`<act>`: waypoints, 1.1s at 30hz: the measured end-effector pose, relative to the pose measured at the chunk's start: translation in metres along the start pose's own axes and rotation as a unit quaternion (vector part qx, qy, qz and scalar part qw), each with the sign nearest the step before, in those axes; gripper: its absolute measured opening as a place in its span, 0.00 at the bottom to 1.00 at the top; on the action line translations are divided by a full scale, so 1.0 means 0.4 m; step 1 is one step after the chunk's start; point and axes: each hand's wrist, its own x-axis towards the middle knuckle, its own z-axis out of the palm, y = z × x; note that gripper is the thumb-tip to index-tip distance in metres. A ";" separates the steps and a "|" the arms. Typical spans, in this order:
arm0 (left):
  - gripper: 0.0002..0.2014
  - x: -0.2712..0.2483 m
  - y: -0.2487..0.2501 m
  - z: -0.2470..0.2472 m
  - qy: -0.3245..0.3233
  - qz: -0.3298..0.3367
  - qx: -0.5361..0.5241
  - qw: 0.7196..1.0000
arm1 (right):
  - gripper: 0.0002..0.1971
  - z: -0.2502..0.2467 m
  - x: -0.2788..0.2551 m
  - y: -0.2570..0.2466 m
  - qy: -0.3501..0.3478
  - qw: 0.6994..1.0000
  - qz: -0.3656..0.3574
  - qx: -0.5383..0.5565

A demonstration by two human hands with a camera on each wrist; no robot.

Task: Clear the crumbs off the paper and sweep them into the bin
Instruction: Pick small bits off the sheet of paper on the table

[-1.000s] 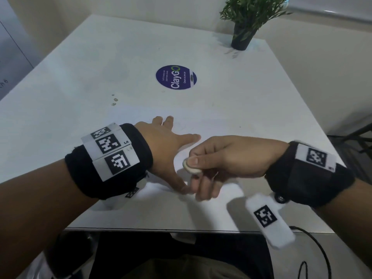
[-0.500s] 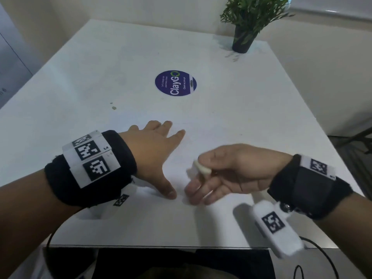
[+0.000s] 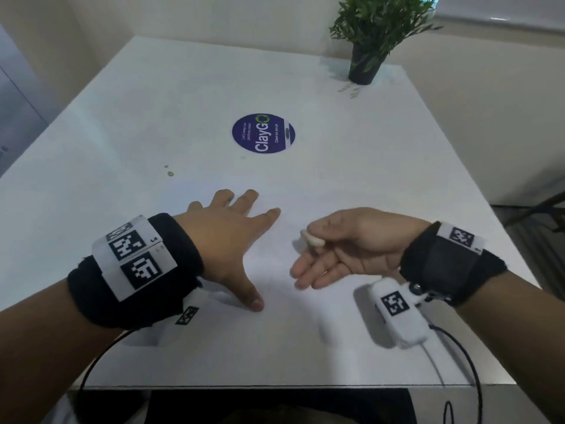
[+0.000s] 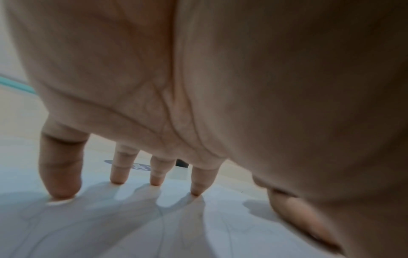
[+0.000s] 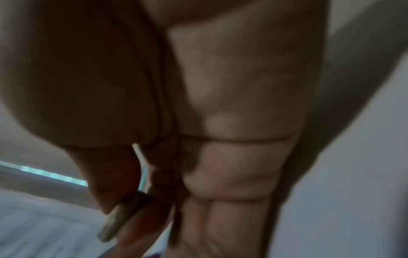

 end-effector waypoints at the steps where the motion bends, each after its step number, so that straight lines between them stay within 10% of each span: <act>1: 0.74 0.001 -0.002 -0.001 0.000 0.002 -0.002 1.000 | 0.18 -0.022 0.001 -0.016 0.053 0.998 -0.004 0.027; 6: 0.71 -0.001 -0.007 0.002 0.010 0.010 -0.007 1.000 | 0.19 -0.137 -0.008 -0.113 0.295 0.923 -0.187 0.161; 11: 0.68 0.006 0.002 0.017 0.010 0.001 -0.021 1.000 | 0.17 0.022 -0.021 -0.069 0.157 0.959 -0.080 -0.223; 15: 0.70 0.004 0.016 0.024 0.008 -0.008 0.002 1.000 | 0.22 0.107 -0.011 -0.055 0.068 0.793 -0.052 -0.603; 26: 0.71 0.005 0.019 0.019 0.000 -0.017 0.007 1.000 | 0.20 0.108 0.003 -0.089 0.110 0.659 -0.040 -0.743; 33: 0.71 0.005 0.020 0.017 0.000 -0.016 0.007 1.000 | 0.19 0.165 0.014 -0.044 0.040 0.664 -0.041 -0.745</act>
